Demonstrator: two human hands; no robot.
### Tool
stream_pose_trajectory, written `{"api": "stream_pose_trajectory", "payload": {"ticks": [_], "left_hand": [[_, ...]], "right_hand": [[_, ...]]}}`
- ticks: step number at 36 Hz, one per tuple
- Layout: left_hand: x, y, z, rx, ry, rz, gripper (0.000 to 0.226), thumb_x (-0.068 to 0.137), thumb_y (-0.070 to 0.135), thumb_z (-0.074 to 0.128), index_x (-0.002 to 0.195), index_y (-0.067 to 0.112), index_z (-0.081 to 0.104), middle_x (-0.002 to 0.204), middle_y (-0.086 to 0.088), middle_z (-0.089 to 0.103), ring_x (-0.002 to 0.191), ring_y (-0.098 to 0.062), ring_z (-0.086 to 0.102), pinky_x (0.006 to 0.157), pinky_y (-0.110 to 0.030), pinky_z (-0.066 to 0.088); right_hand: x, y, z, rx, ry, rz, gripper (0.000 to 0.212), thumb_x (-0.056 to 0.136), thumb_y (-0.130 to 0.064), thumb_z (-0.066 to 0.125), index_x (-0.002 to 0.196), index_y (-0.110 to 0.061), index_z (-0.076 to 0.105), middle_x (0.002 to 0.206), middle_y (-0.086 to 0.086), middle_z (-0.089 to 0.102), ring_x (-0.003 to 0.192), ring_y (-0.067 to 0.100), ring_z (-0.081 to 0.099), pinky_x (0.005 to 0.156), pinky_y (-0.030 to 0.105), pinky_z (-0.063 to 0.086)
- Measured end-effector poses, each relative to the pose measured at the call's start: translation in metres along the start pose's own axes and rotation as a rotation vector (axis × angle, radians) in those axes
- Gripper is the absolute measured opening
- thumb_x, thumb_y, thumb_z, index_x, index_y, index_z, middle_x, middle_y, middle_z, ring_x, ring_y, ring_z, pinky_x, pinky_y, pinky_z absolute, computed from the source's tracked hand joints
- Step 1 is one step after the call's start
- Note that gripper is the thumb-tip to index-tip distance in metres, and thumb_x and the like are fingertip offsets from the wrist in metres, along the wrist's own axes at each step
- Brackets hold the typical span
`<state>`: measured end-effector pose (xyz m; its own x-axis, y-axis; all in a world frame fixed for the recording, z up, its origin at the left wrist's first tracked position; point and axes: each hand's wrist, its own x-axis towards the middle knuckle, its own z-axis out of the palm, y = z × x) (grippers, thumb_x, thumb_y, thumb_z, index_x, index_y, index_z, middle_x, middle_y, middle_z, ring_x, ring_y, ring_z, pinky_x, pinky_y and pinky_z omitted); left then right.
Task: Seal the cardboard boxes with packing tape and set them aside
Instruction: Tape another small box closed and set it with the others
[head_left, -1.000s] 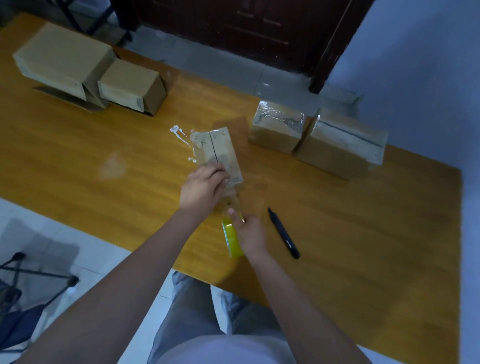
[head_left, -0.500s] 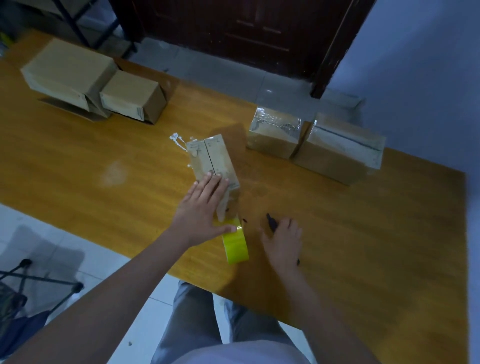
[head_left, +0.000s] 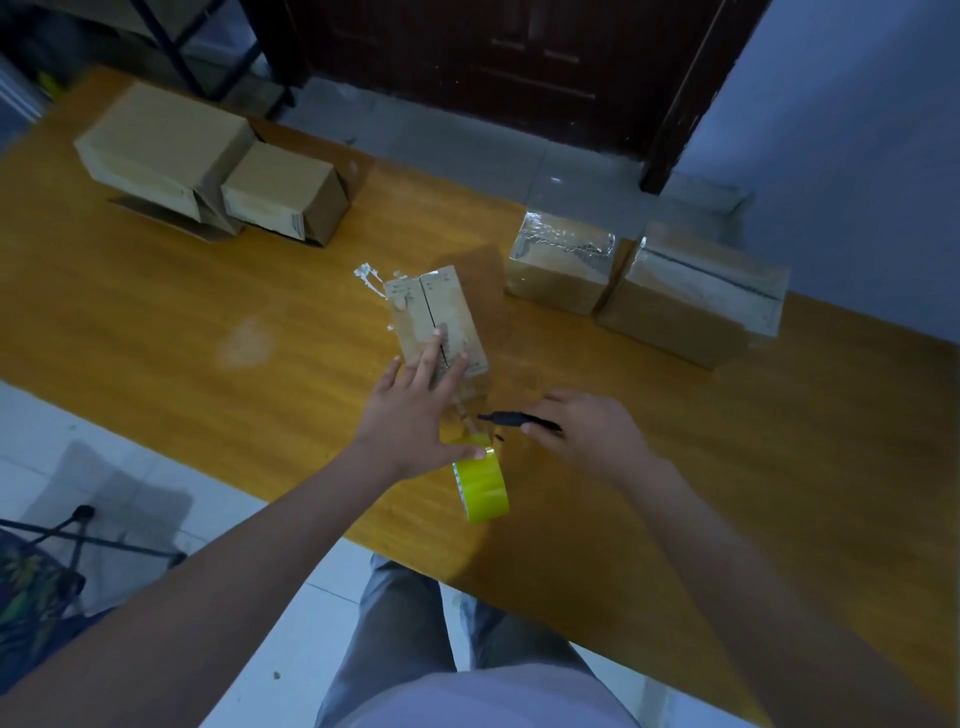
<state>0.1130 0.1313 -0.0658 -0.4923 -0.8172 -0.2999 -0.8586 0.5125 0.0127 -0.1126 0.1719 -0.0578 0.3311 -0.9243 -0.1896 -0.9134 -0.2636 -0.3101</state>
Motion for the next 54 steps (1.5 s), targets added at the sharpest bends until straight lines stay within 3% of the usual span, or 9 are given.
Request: {"api": "stream_pose_trajectory", "payload": {"ticks": [6, 14, 22, 25, 28, 34, 39, 50, 54], "left_hand": [[-0.001, 0.0, 0.005, 0.012, 0.004, -0.012, 0.115, 0.059, 0.092, 0.005, 0.152, 0.025, -0.01, 0.154, -0.011, -0.032, 0.148, -0.026, 0.004, 0.118, -0.043, 0.011], [0.0, -0.003, 0.008, -0.009, -0.01, 0.018, 0.114, 0.064, 0.092, 0.017, 0.15, 0.026, -0.016, 0.15, -0.009, -0.038, 0.148, -0.027, -0.001, 0.118, -0.041, 0.009], [-0.001, -0.004, 0.009, -0.035, 0.013, 0.001, 0.116, 0.059, 0.093, 0.009, 0.151, 0.026, -0.011, 0.154, -0.009, -0.031, 0.148, -0.029, 0.005, 0.117, -0.044, 0.013], [-0.001, -0.002, 0.008, -0.034, 0.004, -0.008, 0.116, 0.059, 0.093, 0.007, 0.151, 0.027, -0.012, 0.15, -0.007, -0.037, 0.148, -0.029, 0.004, 0.117, -0.046, 0.012], [-0.002, -0.001, 0.009, -0.029, -0.003, -0.016, 0.114, 0.059, 0.092, 0.004, 0.15, 0.026, -0.017, 0.151, -0.008, -0.036, 0.148, -0.028, 0.003, 0.117, -0.048, 0.011], [0.0, -0.008, 0.013, -0.249, 0.141, 0.052, 0.097, 0.076, 0.08, 0.022, 0.152, 0.021, 0.019, 0.16, -0.006, 0.009, 0.145, -0.026, 0.017, 0.111, -0.045, 0.028], [0.018, -0.013, 0.021, -0.466, 0.483, -0.019, 0.052, 0.086, 0.052, 0.042, 0.117, 0.02, 0.068, 0.133, -0.002, 0.057, 0.114, -0.019, 0.045, 0.101, -0.049, 0.034], [0.036, -0.017, 0.054, -0.267, 0.83, 0.116, 0.03, 0.099, 0.043, 0.042, 0.115, 0.023, 0.057, 0.117, -0.009, 0.065, 0.106, -0.022, 0.051, 0.104, -0.044, 0.032], [0.039, -0.014, 0.056, -0.246, 0.836, 0.112, 0.028, 0.1, 0.038, 0.042, 0.115, 0.019, 0.057, 0.117, -0.012, 0.065, 0.107, -0.025, 0.052, 0.099, -0.046, 0.039]], "right_hand": [[0.021, -0.007, -0.003, -0.093, -0.059, -0.011, 0.034, 0.099, -0.041, 0.038, 0.125, -0.03, 0.058, 0.106, -0.002, 0.057, 0.095, 0.022, 0.06, 0.062, 0.029, 0.039], [0.005, 0.033, 0.029, -0.01, -0.123, 0.432, 0.027, 0.099, -0.035, 0.043, 0.112, -0.019, 0.06, 0.101, 0.001, 0.058, 0.081, 0.021, 0.059, 0.057, 0.03, 0.043], [-0.002, 0.014, 0.059, 0.046, 0.087, 0.608, 0.042, 0.092, -0.039, 0.052, 0.125, -0.014, 0.05, 0.132, 0.008, 0.04, 0.121, 0.028, 0.038, 0.096, 0.04, 0.038], [0.01, -0.013, 0.055, 0.489, 0.16, 0.505, 0.049, 0.091, -0.043, 0.053, 0.128, -0.011, 0.053, 0.135, 0.011, 0.041, 0.129, 0.029, 0.036, 0.103, 0.034, 0.031], [0.018, -0.04, 0.043, 1.053, -0.116, 0.396, 0.031, 0.095, -0.026, 0.055, 0.114, -0.003, 0.062, 0.121, 0.011, 0.058, 0.113, 0.016, 0.053, 0.086, 0.007, 0.036], [0.027, -0.048, 0.051, 1.223, -0.151, 0.407, 0.021, 0.092, -0.011, 0.059, 0.099, 0.008, 0.065, 0.095, 0.013, 0.063, 0.091, 0.014, 0.055, 0.081, 0.025, 0.042], [0.021, -0.048, 0.058, 1.262, -0.115, 0.386, 0.025, 0.092, -0.022, 0.061, 0.102, -0.001, 0.07, 0.101, 0.014, 0.068, 0.095, 0.019, 0.062, 0.086, 0.031, 0.045], [0.021, -0.06, 0.061, 1.206, 0.034, 0.347, 0.016, 0.091, -0.014, 0.06, 0.085, -0.002, 0.069, 0.089, 0.008, 0.064, 0.085, 0.013, 0.056, 0.08, 0.036, 0.043], [0.015, -0.059, 0.059, 1.168, -0.009, 0.324, 0.014, 0.088, -0.003, 0.062, 0.078, 0.003, 0.07, 0.09, 0.003, 0.063, 0.076, -0.011, 0.055, 0.074, 0.01, 0.038]]}}
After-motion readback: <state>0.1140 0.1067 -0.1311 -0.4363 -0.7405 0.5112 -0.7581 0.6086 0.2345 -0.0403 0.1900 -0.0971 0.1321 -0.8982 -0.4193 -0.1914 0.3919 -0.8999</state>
